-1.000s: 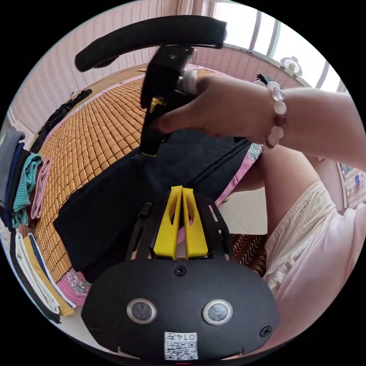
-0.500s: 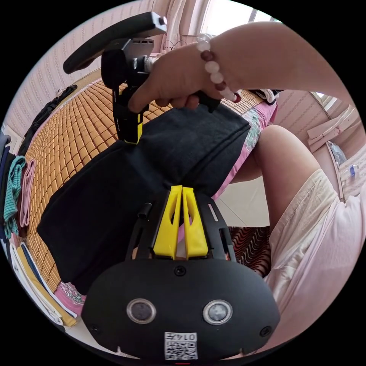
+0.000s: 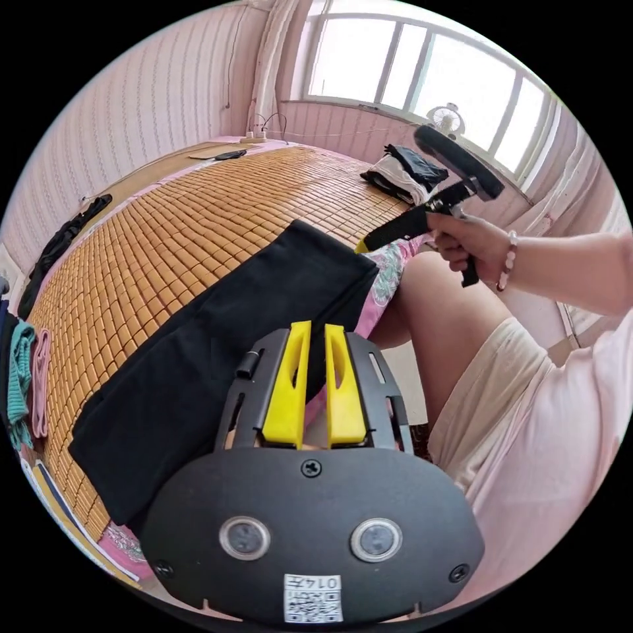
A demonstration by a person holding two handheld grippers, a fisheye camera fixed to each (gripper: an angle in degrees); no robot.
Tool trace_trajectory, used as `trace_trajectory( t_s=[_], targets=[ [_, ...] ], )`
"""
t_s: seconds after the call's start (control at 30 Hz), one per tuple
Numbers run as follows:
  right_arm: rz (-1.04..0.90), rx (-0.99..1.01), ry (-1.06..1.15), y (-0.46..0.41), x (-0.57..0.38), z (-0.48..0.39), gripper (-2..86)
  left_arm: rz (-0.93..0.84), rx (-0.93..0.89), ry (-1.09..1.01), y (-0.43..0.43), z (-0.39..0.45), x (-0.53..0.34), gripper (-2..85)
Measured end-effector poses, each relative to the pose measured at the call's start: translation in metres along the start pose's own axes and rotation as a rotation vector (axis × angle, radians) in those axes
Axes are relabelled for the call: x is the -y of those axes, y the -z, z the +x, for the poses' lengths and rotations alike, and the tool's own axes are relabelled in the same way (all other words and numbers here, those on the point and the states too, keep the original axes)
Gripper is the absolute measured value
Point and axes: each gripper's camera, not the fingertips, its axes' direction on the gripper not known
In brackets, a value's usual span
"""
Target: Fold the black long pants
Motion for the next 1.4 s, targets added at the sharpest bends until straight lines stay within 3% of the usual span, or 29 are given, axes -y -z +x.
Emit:
trace_trajectory(
  t_s=[0.1,0.33,0.53,0.6,0.83,0.97,1.13,1.33,1.4],
  targets=[
    [0.006,0.057,-0.073,0.006,-0.016,0.029,8.9,0.007,-0.080,0.090,-0.008,-0.020,0.032,9.2],
    [-0.006,0.079,-0.031,0.014,-0.018,0.042,10.9,-0.061,-0.042,0.049,-0.044,-0.051,0.140,12.4],
    [-0.088,0.119,-0.089,0.019,-0.017,0.067,9.5,-0.235,-0.035,0.042,-0.116,-0.064,0.220,13.4],
    [-0.073,0.146,-0.091,0.027,-0.023,0.075,8.0,-0.382,-0.020,0.017,-0.151,-0.060,0.234,11.0],
    [0.024,0.363,-0.112,0.075,-0.044,0.109,3.2,-0.452,-0.061,-0.094,-0.171,-0.059,0.257,1.3],
    [0.128,0.449,-0.192,0.124,-0.070,0.142,2.6,-0.322,-0.129,-0.133,-0.147,-0.046,0.277,-0.4],
    [0.268,0.410,-0.169,0.195,-0.103,0.157,2.5,-0.125,-0.241,-0.172,-0.093,-0.031,0.296,-0.7],
    [0.294,0.718,0.236,0.229,-0.087,0.067,3.0,0.078,-0.211,-0.042,0.028,-0.115,0.229,1.1],
    [0.212,0.786,0.410,0.213,-0.071,0.002,3.4,0.123,-0.041,0.073,0.084,-0.158,0.164,3.8]
  ],
)
